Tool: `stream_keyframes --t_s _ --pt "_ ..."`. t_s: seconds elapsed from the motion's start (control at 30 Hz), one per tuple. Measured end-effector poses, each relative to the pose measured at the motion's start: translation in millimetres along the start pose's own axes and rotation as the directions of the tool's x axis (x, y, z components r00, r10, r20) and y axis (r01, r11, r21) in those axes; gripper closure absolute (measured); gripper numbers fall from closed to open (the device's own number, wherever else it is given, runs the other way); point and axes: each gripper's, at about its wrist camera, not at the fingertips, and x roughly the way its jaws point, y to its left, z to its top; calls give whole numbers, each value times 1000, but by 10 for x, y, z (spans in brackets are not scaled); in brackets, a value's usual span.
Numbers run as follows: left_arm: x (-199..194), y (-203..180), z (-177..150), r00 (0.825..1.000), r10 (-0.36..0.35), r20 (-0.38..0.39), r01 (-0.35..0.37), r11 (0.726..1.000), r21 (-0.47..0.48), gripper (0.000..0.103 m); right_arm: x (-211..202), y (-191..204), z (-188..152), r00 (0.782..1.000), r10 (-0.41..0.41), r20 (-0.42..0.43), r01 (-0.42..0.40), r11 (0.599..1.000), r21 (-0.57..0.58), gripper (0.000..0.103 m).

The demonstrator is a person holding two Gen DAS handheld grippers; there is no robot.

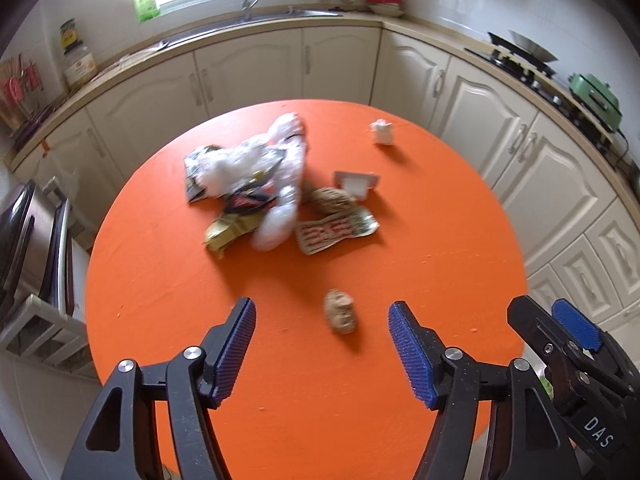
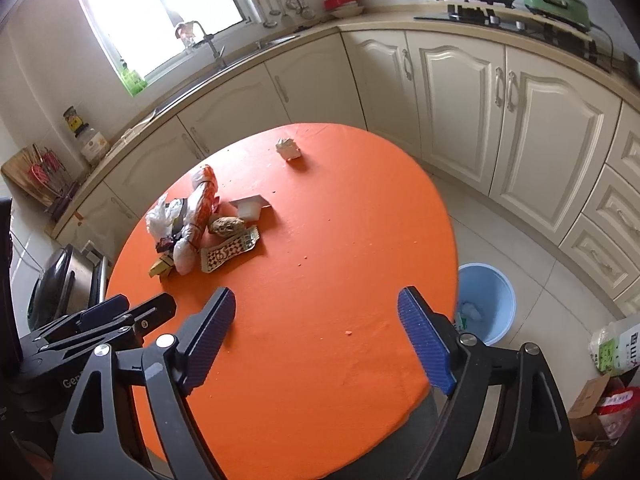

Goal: Collect trash
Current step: 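Move both tools back over the trash on the orange table, then close the right tool on the brown lump on the table, then grasp the white labelled cup with the left tool while the right tool holds the brown lump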

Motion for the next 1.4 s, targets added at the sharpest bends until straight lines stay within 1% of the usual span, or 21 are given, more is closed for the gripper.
stream_keyframes --t_s 0.1,0.2,0.3,0.37,0.47,0.57,0.67,0.7,0.73,0.77,0.8,0.83,0.87,0.9,0.93,1.0,1.03,1.1,1.2,1.4 --pt "35 273 -20 1000 12 -21 -13 998 -61 34 169 205 -26 999 -5 -48 3 999 -45 15" --pt "102 540 -18 999 -2 -49 -4 993 -119 33 334 397 -51 996 -23 -87 15 996 -91 15" --pt "179 833 -40 997 10 -82 -25 984 -177 33 510 591 -88 991 -62 -117 43 987 -154 15" --pt "237 986 -24 995 14 -99 -35 977 -212 33 651 736 -119 987 -77 -141 48 979 -199 15" --pt "289 1181 -46 993 22 -118 -51 967 -250 33 832 911 -172 983 -78 -167 33 965 -259 15" --pt "340 1302 -59 990 27 -138 -64 961 -270 33 1005 1054 -226 976 -102 -191 38 950 -310 15" --pt "432 1386 -64 988 22 -155 -67 955 -288 33 1127 1130 -275 972 -104 -209 30 943 -331 19" --pt "448 1404 -67 987 21 -160 -67 954 -293 33 1161 1154 -292 971 -114 -210 36 938 -344 25" --pt "474 1422 -61 986 18 -164 -67 953 -297 33 1200 1169 -310 968 -131 -213 48 933 -357 36" --pt "474 1435 -63 986 15 -166 -65 952 -298 33 1244 1169 -327 963 -151 -221 62 929 -365 36" --pt "482 1446 -61 986 13 -167 -63 953 -297 33 1222 1178 -331 967 -152 -203 68 926 -371 47" --pt "504 1445 -59 986 11 -167 -61 953 -297 33 1214 1169 -327 967 -154 -201 70 926 -371 61" --pt "500 1441 -57 986 9 -167 -59 954 -296 33 1198 1151 -315 969 -145 -201 64 930 -363 71" --pt "511 1417 -49 986 7 -167 -56 954 -293 33 1187 1127 -305 969 -149 -199 70 933 -354 78" --pt "512 1388 -35 986 4 -165 -52 957 -287 33 1173 1079 -290 969 -146 -201 71 939 -337 78" --pt "550 1293 10 987 2 -162 -47 961 -272 33 1160 988 -250 969 -106 -222 36 954 -296 79" --pt "572 1239 36 987 0 -162 -43 964 -264 33 1149 951 -233 969 -100 -225 33 959 -282 79" --pt "631 1119 98 986 -8 -164 -33 969 -247 33 1112 870 -193 971 -104 -213 44 963 -267 78" --pt "643 925 201 987 -20 -159 -14 977 -212 33 1045 691 -92 975 -74 -208 28 975 -219 78" --pt "675 490 475 989 -32 -145 11 989 -146 33 907 327 136 985 -59 -164 36 989 -141 78"
